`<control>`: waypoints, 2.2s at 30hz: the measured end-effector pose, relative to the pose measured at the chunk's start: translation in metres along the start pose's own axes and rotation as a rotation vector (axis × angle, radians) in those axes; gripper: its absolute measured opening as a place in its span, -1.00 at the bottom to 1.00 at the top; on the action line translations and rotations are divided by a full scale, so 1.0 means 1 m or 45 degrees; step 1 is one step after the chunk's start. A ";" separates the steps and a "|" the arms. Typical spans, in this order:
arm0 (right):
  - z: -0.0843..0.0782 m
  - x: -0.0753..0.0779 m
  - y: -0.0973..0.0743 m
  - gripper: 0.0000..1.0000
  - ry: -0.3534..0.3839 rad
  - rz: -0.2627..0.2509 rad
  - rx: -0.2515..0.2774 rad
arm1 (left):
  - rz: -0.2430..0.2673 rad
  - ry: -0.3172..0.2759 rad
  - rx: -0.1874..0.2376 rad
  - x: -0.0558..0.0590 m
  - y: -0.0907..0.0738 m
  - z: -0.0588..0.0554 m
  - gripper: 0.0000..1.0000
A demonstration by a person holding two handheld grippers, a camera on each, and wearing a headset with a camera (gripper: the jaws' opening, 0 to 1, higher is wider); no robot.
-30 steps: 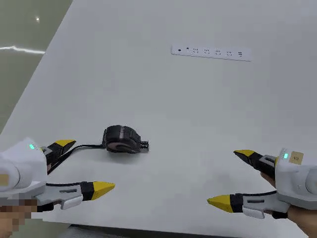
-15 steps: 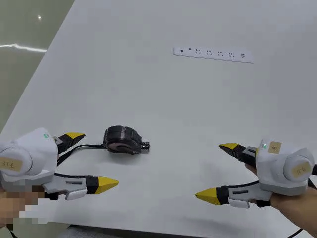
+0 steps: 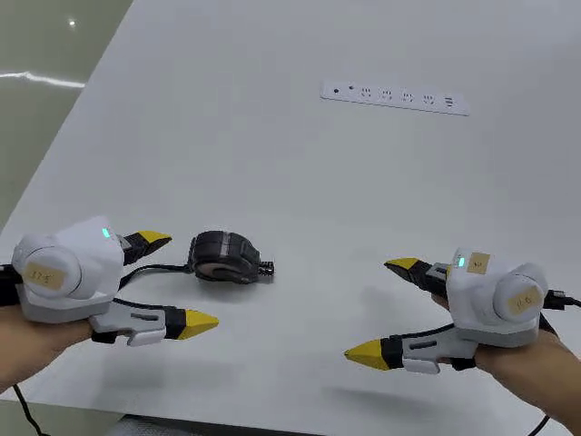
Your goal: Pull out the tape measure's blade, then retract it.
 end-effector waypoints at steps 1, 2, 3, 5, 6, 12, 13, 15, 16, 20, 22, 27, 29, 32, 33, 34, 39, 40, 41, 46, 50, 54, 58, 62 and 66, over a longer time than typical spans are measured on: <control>0.001 0.001 0.002 0.68 -0.001 0.004 -0.003 | 0.003 0.013 0.002 -0.001 0.001 0.000 0.52; 0.001 0.001 0.003 0.68 -0.004 0.004 -0.004 | 0.002 0.015 0.001 -0.002 0.003 0.000 0.50; 0.002 0.002 0.004 0.68 -0.006 0.007 -0.004 | -0.001 0.016 -0.001 -0.003 0.004 0.000 0.49; 0.004 0.003 0.006 0.68 -0.010 0.013 -0.006 | -0.005 0.028 -0.001 -0.005 0.006 0.000 0.44; 0.005 0.004 0.008 0.68 -0.013 0.019 -0.009 | -0.009 0.035 -0.002 -0.006 0.008 0.000 0.43; 0.008 0.008 0.015 0.67 -0.023 0.041 -0.019 | -0.034 0.068 -0.014 -0.010 0.016 -0.002 0.35; 0.009 0.008 0.016 0.67 -0.026 0.042 -0.020 | -0.038 0.071 -0.014 -0.011 0.017 -0.002 0.33; 0.010 0.008 0.019 0.67 -0.023 0.051 -0.020 | -0.050 0.087 -0.030 -0.012 0.020 -0.004 0.25; 0.009 0.009 0.021 0.67 -0.025 0.054 -0.024 | -0.058 0.098 -0.034 -0.011 0.022 -0.005 0.22; 0.009 0.010 0.025 0.66 -0.018 0.070 -0.023 | -0.075 0.136 -0.055 -0.011 0.028 -0.008 0.14; 0.009 0.010 0.027 0.66 -0.019 0.076 -0.028 | -0.083 0.155 -0.060 -0.012 0.031 -0.009 0.08; 0.010 0.010 0.030 0.66 -0.019 0.089 -0.034 | -0.094 0.172 -0.058 -0.016 0.036 -0.007 -0.03; 0.010 0.010 0.031 0.66 -0.018 0.091 -0.036 | -0.097 0.191 -0.055 -0.018 0.039 -0.007 -0.09; 0.009 0.011 0.033 0.65 -0.020 0.094 -0.042 | -0.111 0.208 -0.054 -0.018 0.042 -0.007 -0.16; 0.008 0.012 0.033 0.65 -0.019 0.096 -0.042 | -0.120 0.212 -0.054 -0.018 0.043 -0.007 -0.17; 0.009 0.011 0.034 0.65 -0.019 0.098 -0.045 | -0.122 0.219 -0.058 -0.018 0.044 -0.008 -0.19; 0.009 0.013 0.037 0.65 -0.019 0.104 -0.048 | -0.137 0.213 -0.059 -0.018 0.047 -0.008 -0.28; 0.009 0.013 0.038 0.64 -0.019 0.106 -0.047 | -0.137 0.233 -0.061 -0.018 0.047 -0.009 -0.34; 0.009 0.013 0.039 0.64 -0.021 0.107 -0.047 | -0.137 0.247 -0.065 -0.018 0.048 -0.011 -0.42; 0.011 0.015 0.043 0.63 -0.028 0.119 -0.050 | -0.151 0.247 -0.065 -0.019 0.050 -0.011 -0.44; 0.012 0.017 0.045 0.61 -0.036 0.127 -0.052 | -0.168 0.264 -0.069 -0.019 0.051 -0.011 -0.44; 0.015 0.019 0.049 0.59 -0.052 0.136 -0.057 | -0.185 0.281 -0.078 -0.019 0.052 -0.012 -0.45; 0.018 0.022 0.053 0.56 -0.075 0.145 -0.067 | -0.195 0.282 -0.091 -0.019 0.052 -0.011 -0.46; 0.022 0.024 0.058 0.50 -0.105 0.156 -0.075 | -0.193 0.281 -0.101 -0.019 0.052 -0.011 -0.47; 0.024 0.027 0.065 0.39 -0.161 0.171 -0.107 | -0.190 0.273 -0.115 -0.020 0.052 -0.012 -0.47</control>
Point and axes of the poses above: the centre of the closed fingertips' face, and the gripper's own axes: y roughly forward along the fingers, x roughly to its right, z roughly out of its top, the point moved 2 cm from there along -y, roughly backward along the fingers, and after that the axes turned 14 degrees about z, right-handed, at the moved point
